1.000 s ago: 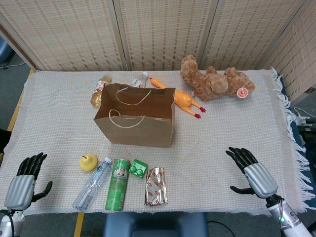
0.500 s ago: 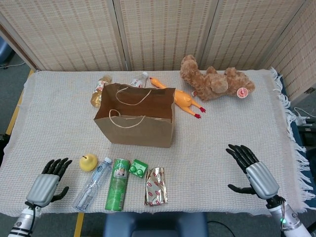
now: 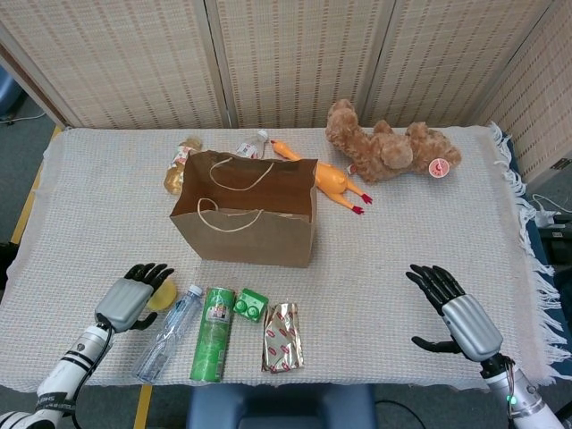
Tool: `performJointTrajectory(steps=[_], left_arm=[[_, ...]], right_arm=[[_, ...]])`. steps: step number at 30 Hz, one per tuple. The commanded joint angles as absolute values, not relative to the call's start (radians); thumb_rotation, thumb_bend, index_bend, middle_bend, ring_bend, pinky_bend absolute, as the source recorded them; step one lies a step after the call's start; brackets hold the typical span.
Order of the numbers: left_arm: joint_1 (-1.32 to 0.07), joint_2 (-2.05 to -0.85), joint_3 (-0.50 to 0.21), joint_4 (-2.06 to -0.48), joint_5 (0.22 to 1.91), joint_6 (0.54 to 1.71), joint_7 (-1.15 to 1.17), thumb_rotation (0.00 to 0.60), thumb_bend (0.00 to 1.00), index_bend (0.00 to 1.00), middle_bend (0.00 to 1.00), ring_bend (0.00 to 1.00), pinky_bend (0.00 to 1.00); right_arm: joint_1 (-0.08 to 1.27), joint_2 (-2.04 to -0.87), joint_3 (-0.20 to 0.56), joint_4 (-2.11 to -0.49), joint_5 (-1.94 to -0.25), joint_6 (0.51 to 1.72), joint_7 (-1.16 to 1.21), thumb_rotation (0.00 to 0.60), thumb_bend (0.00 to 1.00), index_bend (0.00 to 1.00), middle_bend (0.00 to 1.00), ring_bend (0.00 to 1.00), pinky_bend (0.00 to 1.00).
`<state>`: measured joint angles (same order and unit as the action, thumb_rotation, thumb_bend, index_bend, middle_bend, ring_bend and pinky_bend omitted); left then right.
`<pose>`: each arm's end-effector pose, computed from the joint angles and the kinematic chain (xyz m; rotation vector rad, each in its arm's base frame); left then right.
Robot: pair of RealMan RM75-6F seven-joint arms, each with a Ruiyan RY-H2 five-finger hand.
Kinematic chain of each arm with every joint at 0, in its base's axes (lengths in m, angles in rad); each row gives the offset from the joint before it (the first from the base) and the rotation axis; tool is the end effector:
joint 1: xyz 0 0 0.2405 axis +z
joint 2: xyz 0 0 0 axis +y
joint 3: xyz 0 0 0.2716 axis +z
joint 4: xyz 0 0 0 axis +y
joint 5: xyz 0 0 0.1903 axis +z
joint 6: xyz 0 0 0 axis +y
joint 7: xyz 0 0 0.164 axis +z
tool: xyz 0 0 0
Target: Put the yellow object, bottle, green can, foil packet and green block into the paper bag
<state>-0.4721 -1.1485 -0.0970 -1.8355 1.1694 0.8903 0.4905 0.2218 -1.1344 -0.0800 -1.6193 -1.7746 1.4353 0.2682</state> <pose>-0.2347 0.2832 0.0814 -1.9335 -0.9598 -0.5810 -0.2626 -0.2046 0.1353 1.7194 -1.0929 1.2032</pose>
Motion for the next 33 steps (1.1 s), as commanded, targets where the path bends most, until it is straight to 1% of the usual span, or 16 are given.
performJointTrajectory(steps=[1, 9, 15, 20, 25, 27, 29, 30, 31, 32, 33], left_arm=[[-0.546, -1.143, -0.094, -1.834, 1.072, 0.825, 0.571, 0.6, 0.37, 0.0, 0.0, 0.0, 0.1], [-0.648, -1.172, -0.061, -1.787, 0.944, 0.782, 0.666, 0.6, 0.37, 0.0, 0.0, 0.0, 0.11], [-0.725, -1.17, -0.028, -1.745, 0.833, 0.742, 0.714, 0.6, 0.38, 0.01, 0.0, 0.0, 0.18], [-0.78, -1.163, 0.016, -1.734, 0.746, 0.714, 0.744, 0.6, 0.38, 0.05, 0.0, 0.0, 0.24], [-0.82, -1.164, 0.054, -1.741, 0.703, 0.704, 0.745, 0.6, 0.39, 0.06, 0.01, 0.03, 0.27], [-0.828, -1.169, 0.063, -1.742, 0.703, 0.709, 0.736, 0.6, 0.39, 0.08, 0.03, 0.06, 0.3], [-0.83, -1.174, 0.067, -1.741, 0.715, 0.718, 0.724, 0.6, 0.42, 0.16, 0.11, 0.12, 0.37], [-0.828, -1.178, 0.067, -1.741, 0.731, 0.726, 0.712, 0.6, 0.44, 0.24, 0.17, 0.18, 0.42], [-0.825, -1.18, 0.066, -1.74, 0.745, 0.734, 0.701, 0.6, 0.49, 0.34, 0.27, 0.27, 0.5], [-0.821, -1.181, 0.066, -1.74, 0.763, 0.741, 0.691, 0.6, 0.52, 0.4, 0.33, 0.32, 0.54], [-0.816, -1.181, 0.065, -1.739, 0.789, 0.752, 0.678, 0.6, 0.56, 0.48, 0.42, 0.4, 0.61]], right_arm=[[0.223, -1.133, -0.081, -1.622, -1.773, 1.432, 0.268, 0.6, 0.03, 0.0, 0.0, 0.0, 0.0], [0.227, -1.128, -0.084, -1.626, -1.773, 1.425, 0.272, 0.6, 0.03, 0.0, 0.0, 0.0, 0.0], [0.227, -1.128, -0.085, -1.626, -1.775, 1.429, 0.278, 0.6, 0.03, 0.0, 0.0, 0.0, 0.0], [0.229, -1.129, -0.082, -1.628, -1.771, 1.426, 0.276, 0.6, 0.03, 0.0, 0.0, 0.0, 0.0], [0.23, -1.128, -0.083, -1.63, -1.767, 1.421, 0.275, 0.6, 0.03, 0.0, 0.0, 0.0, 0.0], [0.229, -1.128, -0.083, -1.63, -1.765, 1.421, 0.273, 0.6, 0.03, 0.0, 0.0, 0.0, 0.0], [0.229, -1.127, -0.083, -1.631, -1.763, 1.419, 0.273, 0.6, 0.03, 0.0, 0.0, 0.0, 0.0], [0.229, -1.127, -0.084, -1.632, -1.763, 1.419, 0.273, 0.6, 0.03, 0.0, 0.0, 0.0, 0.0], [0.229, -1.127, -0.084, -1.632, -1.763, 1.419, 0.273, 0.6, 0.03, 0.0, 0.0, 0.0, 0.0], [0.229, -1.126, -0.084, -1.632, -1.763, 1.419, 0.274, 0.6, 0.03, 0.0, 0.0, 0.0, 0.0], [0.229, -1.126, -0.084, -1.632, -1.763, 1.419, 0.274, 0.6, 0.03, 0.0, 0.0, 0.0, 0.0]])
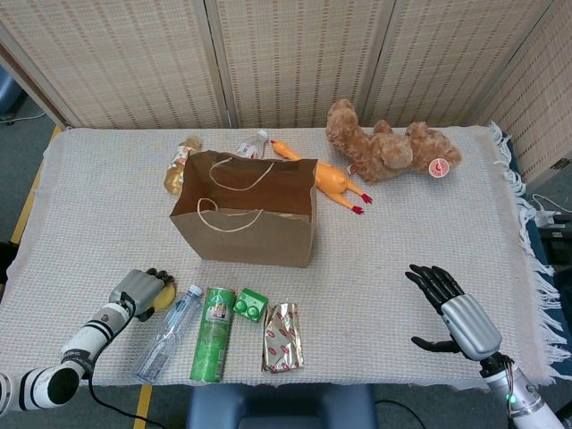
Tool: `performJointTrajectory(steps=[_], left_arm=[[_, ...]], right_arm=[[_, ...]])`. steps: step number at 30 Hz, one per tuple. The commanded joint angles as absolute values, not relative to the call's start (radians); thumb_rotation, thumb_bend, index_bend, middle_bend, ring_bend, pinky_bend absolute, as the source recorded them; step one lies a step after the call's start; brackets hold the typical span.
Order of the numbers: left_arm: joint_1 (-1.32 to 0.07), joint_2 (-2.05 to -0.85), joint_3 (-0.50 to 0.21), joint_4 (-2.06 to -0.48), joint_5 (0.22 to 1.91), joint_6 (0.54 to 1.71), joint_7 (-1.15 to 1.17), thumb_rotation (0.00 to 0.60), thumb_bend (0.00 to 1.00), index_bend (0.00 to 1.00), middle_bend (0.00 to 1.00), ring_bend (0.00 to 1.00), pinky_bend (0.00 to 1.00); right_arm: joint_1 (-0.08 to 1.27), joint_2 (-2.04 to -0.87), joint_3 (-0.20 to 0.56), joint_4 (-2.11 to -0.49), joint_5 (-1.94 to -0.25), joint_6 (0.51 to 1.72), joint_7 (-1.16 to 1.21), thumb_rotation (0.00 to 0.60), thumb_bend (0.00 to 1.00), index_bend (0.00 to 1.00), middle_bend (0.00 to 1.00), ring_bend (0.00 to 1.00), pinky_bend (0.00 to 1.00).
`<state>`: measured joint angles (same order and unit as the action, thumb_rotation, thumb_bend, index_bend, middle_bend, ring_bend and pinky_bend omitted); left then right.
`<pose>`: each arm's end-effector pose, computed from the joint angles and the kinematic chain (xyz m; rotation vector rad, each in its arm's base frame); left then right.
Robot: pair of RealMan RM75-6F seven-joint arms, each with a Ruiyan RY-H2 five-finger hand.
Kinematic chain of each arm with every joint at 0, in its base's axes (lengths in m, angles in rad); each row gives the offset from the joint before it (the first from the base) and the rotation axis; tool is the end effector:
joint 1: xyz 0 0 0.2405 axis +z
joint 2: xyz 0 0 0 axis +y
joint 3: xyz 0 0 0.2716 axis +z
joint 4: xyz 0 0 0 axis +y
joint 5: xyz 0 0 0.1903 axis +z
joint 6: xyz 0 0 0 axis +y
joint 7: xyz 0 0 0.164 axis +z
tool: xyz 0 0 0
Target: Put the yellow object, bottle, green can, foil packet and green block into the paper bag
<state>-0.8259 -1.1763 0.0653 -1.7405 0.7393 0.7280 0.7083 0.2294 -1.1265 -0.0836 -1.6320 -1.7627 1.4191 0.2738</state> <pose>-0.2331 0.3300 0.0542 -2.0947 -0.8971 -0.2112 -0.2624 -0.2059 0.1349 1.7195 -1.1156 1.1925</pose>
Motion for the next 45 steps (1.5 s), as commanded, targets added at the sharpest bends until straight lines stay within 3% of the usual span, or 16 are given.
performJointTrajectory(steps=[1, 4, 10, 14, 17, 22, 26, 30, 36, 45], left_arm=[[-0.811, -1.18, 0.065, -1.739, 0.809, 0.761, 0.668, 0.6, 0.61, 0.55, 0.51, 0.47, 0.66], [-0.794, -1.166, 0.058, -1.747, 0.857, 0.797, 0.629, 0.6, 0.64, 0.64, 0.62, 0.56, 0.71], [-0.75, -1.081, 0.012, -1.788, 0.906, 0.91, 0.535, 0.6, 0.64, 0.66, 0.63, 0.57, 0.71], [-0.692, -1.028, -0.037, -1.795, 0.911, 1.046, 0.461, 0.6, 0.64, 0.66, 0.63, 0.57, 0.7], [-0.636, -1.031, -0.099, -1.782, 0.866, 1.177, 0.388, 0.6, 0.64, 0.66, 0.63, 0.57, 0.7], [-0.567, -1.086, -0.263, -1.772, 0.776, 1.332, 0.163, 0.6, 0.64, 0.66, 0.63, 0.57, 0.7], [-0.544, -1.083, -0.443, -1.882, 0.644, 1.295, -0.088, 0.6, 0.64, 0.66, 0.63, 0.57, 0.69], [-0.576, -1.095, -0.517, -1.905, 0.646, 1.284, -0.129, 0.6, 0.64, 0.65, 0.63, 0.57, 0.69], [-0.686, -1.143, -0.563, -1.908, 0.637, 1.257, -0.038, 0.6, 0.64, 0.66, 0.64, 0.57, 0.69], [-0.869, -1.251, -0.549, -1.877, 0.527, 1.187, 0.159, 0.6, 0.64, 0.66, 0.64, 0.57, 0.69]], right_arm=[[0.229, -1.126, -0.084, -1.632, -1.763, 1.419, 0.275, 0.6, 0.03, 0.0, 0.0, 0.0, 0.0], [0.229, -1.126, -0.085, -1.631, -1.764, 1.42, 0.277, 0.6, 0.03, 0.0, 0.0, 0.0, 0.0], [0.228, -1.124, -0.084, -1.629, -1.764, 1.425, 0.284, 0.6, 0.03, 0.0, 0.0, 0.0, 0.0], [0.229, -1.123, -0.085, -1.629, -1.764, 1.424, 0.288, 0.6, 0.03, 0.0, 0.0, 0.0, 0.0], [0.228, -1.124, -0.085, -1.628, -1.765, 1.426, 0.287, 0.6, 0.03, 0.0, 0.0, 0.0, 0.0], [0.228, -1.125, -0.086, -1.632, -1.766, 1.423, 0.279, 0.6, 0.03, 0.0, 0.0, 0.0, 0.0], [0.227, -1.128, -0.086, -1.633, -1.767, 1.425, 0.27, 0.6, 0.03, 0.0, 0.0, 0.0, 0.0], [0.227, -1.13, -0.085, -1.635, -1.767, 1.423, 0.264, 0.6, 0.03, 0.0, 0.0, 0.0, 0.0], [0.228, -1.129, -0.084, -1.635, -1.762, 1.42, 0.264, 0.6, 0.03, 0.0, 0.0, 0.0, 0.0], [0.232, -1.12, -0.087, -1.638, -1.751, 1.405, 0.278, 0.6, 0.03, 0.0, 0.0, 0.0, 0.0]])
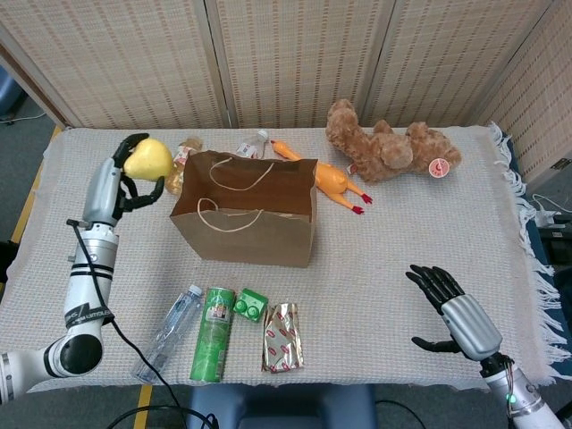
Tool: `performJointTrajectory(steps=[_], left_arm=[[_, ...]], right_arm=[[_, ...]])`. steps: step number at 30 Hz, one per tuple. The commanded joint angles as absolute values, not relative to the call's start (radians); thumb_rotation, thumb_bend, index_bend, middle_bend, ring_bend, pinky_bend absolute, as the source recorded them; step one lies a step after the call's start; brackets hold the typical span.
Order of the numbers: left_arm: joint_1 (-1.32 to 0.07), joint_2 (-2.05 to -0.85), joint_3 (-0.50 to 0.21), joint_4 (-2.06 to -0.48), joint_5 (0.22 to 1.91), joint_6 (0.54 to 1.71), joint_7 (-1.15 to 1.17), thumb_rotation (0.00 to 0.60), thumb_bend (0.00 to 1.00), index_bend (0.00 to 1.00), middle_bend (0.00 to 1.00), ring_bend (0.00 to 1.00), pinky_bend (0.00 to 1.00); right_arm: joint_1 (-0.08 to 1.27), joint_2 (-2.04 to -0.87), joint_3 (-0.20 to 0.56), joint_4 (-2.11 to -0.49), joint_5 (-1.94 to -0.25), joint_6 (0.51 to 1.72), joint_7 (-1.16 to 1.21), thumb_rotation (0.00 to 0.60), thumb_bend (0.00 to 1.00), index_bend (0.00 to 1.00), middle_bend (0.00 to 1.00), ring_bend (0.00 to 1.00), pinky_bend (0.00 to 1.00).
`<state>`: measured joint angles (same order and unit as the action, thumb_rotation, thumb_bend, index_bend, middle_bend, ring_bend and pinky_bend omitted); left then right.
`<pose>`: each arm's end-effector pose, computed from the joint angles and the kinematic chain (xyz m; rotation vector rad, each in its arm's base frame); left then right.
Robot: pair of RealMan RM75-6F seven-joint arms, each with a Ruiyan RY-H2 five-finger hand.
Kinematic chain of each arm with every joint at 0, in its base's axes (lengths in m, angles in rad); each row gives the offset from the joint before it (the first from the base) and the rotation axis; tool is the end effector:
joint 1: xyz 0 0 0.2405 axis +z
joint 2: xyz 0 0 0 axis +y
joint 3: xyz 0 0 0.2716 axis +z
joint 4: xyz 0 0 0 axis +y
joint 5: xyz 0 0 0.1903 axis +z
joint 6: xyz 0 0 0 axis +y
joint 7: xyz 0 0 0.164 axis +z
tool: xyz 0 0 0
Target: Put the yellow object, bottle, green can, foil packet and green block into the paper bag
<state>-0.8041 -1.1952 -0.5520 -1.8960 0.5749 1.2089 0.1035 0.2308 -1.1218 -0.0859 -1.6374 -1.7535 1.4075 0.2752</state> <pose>-0.0960 0.4110 0.1775 -1.1194 -1.3629 -1.4567 -0.2638 -0.2059 0.1345 1.7176 -1.1302 1.1784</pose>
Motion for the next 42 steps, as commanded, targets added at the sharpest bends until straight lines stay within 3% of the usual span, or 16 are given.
performJointTrajectory(steps=[1, 9, 12, 13, 16, 17, 19, 28, 32, 37, 42], left_arm=[[-0.886, -1.267, -0.548, -1.869, 0.52, 1.188, 0.174, 0.6, 0.64, 0.66, 0.64, 0.57, 0.69], [-1.008, -1.382, -0.524, -1.811, 0.515, 1.207, 0.296, 0.6, 0.64, 0.65, 0.64, 0.57, 0.69], [-1.028, -1.411, -0.505, -1.797, 0.531, 1.206, 0.32, 0.6, 0.61, 0.6, 0.61, 0.54, 0.66], [-1.033, -1.415, -0.49, -1.794, 0.541, 1.198, 0.335, 0.6, 0.58, 0.53, 0.54, 0.47, 0.61], [-1.038, -1.409, -0.469, -1.801, 0.544, 1.17, 0.358, 0.6, 0.46, 0.24, 0.22, 0.15, 0.33], [-1.038, -1.407, -0.469, -1.804, 0.542, 1.164, 0.357, 0.6, 0.45, 0.18, 0.16, 0.09, 0.28], [-1.036, -1.4, -0.476, -1.811, 0.53, 1.153, 0.348, 0.6, 0.44, 0.14, 0.12, 0.06, 0.25], [-1.014, -1.374, -0.486, -1.838, 0.535, 1.159, 0.322, 0.6, 0.44, 0.08, 0.07, 0.01, 0.21], [-1.002, -1.352, -0.48, -1.854, 0.542, 1.152, 0.317, 0.6, 0.42, 0.01, 0.02, 0.0, 0.18], [-0.976, -1.322, -0.496, -1.887, 0.543, 1.163, 0.282, 0.6, 0.42, 0.03, 0.02, 0.0, 0.18], [-0.905, -1.249, -0.502, -1.941, 0.567, 1.176, 0.22, 0.6, 0.54, 0.07, 0.06, 0.02, 0.2]], right_arm=[[0.232, -1.119, -0.087, -1.638, -1.75, 1.404, 0.279, 0.6, 0.03, 0.0, 0.0, 0.0, 0.0], [0.234, -1.114, -0.088, -1.64, -1.748, 1.397, 0.287, 0.6, 0.03, 0.0, 0.0, 0.0, 0.0], [0.233, -1.111, -0.089, -1.639, -1.747, 1.398, 0.293, 0.6, 0.03, 0.0, 0.0, 0.0, 0.0], [0.233, -1.111, -0.089, -1.638, -1.747, 1.398, 0.295, 0.6, 0.03, 0.0, 0.0, 0.0, 0.0], [0.232, -1.109, -0.09, -1.636, -1.748, 1.4, 0.302, 0.6, 0.03, 0.0, 0.0, 0.0, 0.0], [0.232, -1.109, -0.09, -1.636, -1.748, 1.4, 0.303, 0.6, 0.03, 0.0, 0.0, 0.0, 0.0], [0.232, -1.107, -0.092, -1.636, -1.75, 1.4, 0.305, 0.6, 0.03, 0.0, 0.0, 0.0, 0.0], [0.232, -1.108, -0.093, -1.638, -1.75, 1.396, 0.295, 0.6, 0.03, 0.0, 0.0, 0.0, 0.0], [0.231, -1.11, -0.093, -1.638, -1.75, 1.396, 0.288, 0.6, 0.03, 0.0, 0.0, 0.0, 0.0], [0.229, -1.109, -0.093, -1.637, -1.752, 1.399, 0.287, 0.6, 0.03, 0.0, 0.0, 0.0, 0.0], [0.229, -1.109, -0.094, -1.635, -1.754, 1.401, 0.289, 0.6, 0.03, 0.0, 0.0, 0.0, 0.0]])
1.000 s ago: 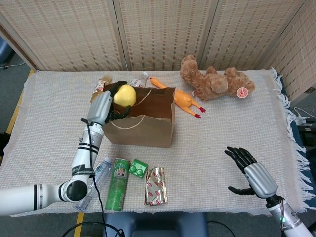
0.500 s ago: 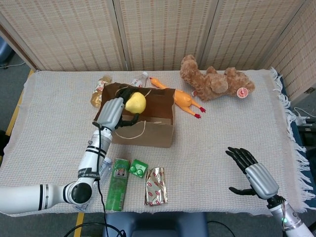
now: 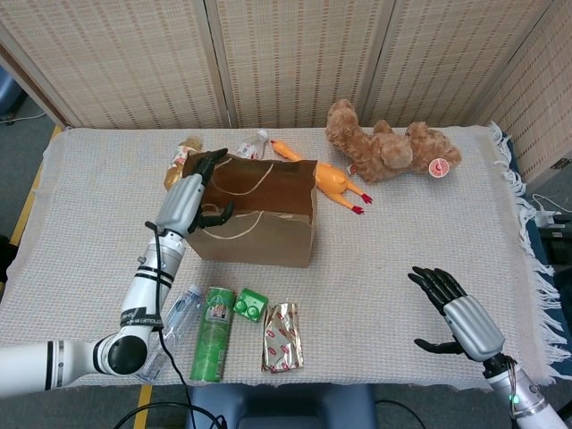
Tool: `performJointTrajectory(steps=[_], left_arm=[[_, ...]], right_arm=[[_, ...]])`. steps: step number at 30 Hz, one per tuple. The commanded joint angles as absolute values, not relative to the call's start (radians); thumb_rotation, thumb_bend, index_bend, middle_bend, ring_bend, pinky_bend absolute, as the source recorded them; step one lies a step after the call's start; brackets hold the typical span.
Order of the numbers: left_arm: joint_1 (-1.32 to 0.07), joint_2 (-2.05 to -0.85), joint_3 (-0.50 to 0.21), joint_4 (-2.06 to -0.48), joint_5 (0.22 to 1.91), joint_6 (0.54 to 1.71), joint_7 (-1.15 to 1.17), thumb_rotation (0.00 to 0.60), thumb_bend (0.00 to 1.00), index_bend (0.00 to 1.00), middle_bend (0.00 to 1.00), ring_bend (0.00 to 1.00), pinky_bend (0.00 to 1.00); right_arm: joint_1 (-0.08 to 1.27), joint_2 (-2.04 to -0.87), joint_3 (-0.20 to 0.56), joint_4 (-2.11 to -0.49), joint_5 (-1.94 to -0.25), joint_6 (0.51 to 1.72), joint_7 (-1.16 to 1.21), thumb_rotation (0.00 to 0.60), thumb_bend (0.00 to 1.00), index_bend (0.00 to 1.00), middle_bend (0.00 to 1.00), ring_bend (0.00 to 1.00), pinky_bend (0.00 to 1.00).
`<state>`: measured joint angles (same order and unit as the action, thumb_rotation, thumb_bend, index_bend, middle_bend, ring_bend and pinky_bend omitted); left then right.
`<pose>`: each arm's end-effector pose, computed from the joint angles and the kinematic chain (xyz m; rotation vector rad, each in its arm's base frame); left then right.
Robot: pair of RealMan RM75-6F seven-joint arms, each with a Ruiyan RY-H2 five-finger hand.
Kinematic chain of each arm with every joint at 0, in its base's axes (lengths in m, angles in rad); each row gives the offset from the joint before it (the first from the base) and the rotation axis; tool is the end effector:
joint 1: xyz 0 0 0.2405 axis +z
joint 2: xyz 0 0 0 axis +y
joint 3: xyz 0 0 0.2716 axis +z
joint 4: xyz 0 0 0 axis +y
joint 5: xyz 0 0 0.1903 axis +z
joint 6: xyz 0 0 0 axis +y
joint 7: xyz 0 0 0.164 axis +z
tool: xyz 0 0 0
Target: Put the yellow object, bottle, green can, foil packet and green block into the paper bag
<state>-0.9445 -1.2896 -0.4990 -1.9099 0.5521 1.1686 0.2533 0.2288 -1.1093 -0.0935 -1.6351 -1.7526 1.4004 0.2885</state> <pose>-0.0418 0.4072 0.1239 -1.3893 -1.3462 -1.3808 -0.2675 -0.2041 0.1366 1.7204 -1.1453 1.1595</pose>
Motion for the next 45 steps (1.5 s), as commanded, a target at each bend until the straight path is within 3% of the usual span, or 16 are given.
performJointTrajectory(steps=[1, 4, 11, 16, 22, 30, 41, 45], left_arm=[[-0.887, -1.233, -0.501, -1.952, 0.574, 1.179, 0.206, 0.6, 0.59, 0.08, 0.08, 0.03, 0.21], [-0.822, -1.173, -0.499, -1.995, 0.59, 1.181, 0.146, 0.6, 0.64, 0.09, 0.1, 0.04, 0.22], [-0.648, -1.004, -0.454, -2.093, 0.702, 1.147, 0.011, 0.6, 0.64, 0.09, 0.1, 0.05, 0.22], [-0.525, -0.923, -0.348, -2.093, 0.877, 1.117, -0.05, 0.6, 0.63, 0.09, 0.1, 0.05, 0.22], [-0.421, -0.918, -0.194, -2.021, 1.146, 1.088, -0.102, 0.6, 0.47, 0.09, 0.1, 0.05, 0.22], [-0.425, -1.064, -0.039, -1.673, 1.65, 1.147, -0.039, 0.6, 0.44, 0.04, 0.04, 0.01, 0.2], [-0.51, -1.251, 0.074, -1.128, 2.111, 1.426, -0.012, 0.6, 0.4, 0.0, 0.0, 0.0, 0.13], [-0.54, -1.279, 0.108, -1.029, 2.191, 1.482, 0.009, 0.6, 0.4, 0.0, 0.0, 0.0, 0.09]], right_arm=[[0.228, -1.109, -0.094, -1.635, -1.755, 1.402, 0.29, 0.6, 0.03, 0.0, 0.0, 0.0, 0.0], [0.228, -1.109, -0.096, -1.634, -1.758, 1.403, 0.29, 0.6, 0.03, 0.0, 0.0, 0.0, 0.0], [0.228, -1.11, -0.097, -1.637, -1.757, 1.4, 0.288, 0.6, 0.03, 0.0, 0.0, 0.0, 0.0], [0.227, -1.111, -0.096, -1.639, -1.754, 1.398, 0.283, 0.6, 0.03, 0.0, 0.0, 0.0, 0.0], [0.228, -1.113, -0.096, -1.644, -1.75, 1.392, 0.272, 0.6, 0.03, 0.0, 0.0, 0.0, 0.0], [0.231, -1.116, -0.094, -1.65, -1.749, 1.385, 0.26, 0.6, 0.03, 0.0, 0.0, 0.0, 0.0], [0.232, -1.112, -0.094, -1.647, -1.744, 1.382, 0.271, 0.6, 0.03, 0.0, 0.0, 0.0, 0.0], [0.232, -1.111, -0.095, -1.648, -1.745, 1.382, 0.273, 0.6, 0.03, 0.0, 0.0, 0.0, 0.0]])
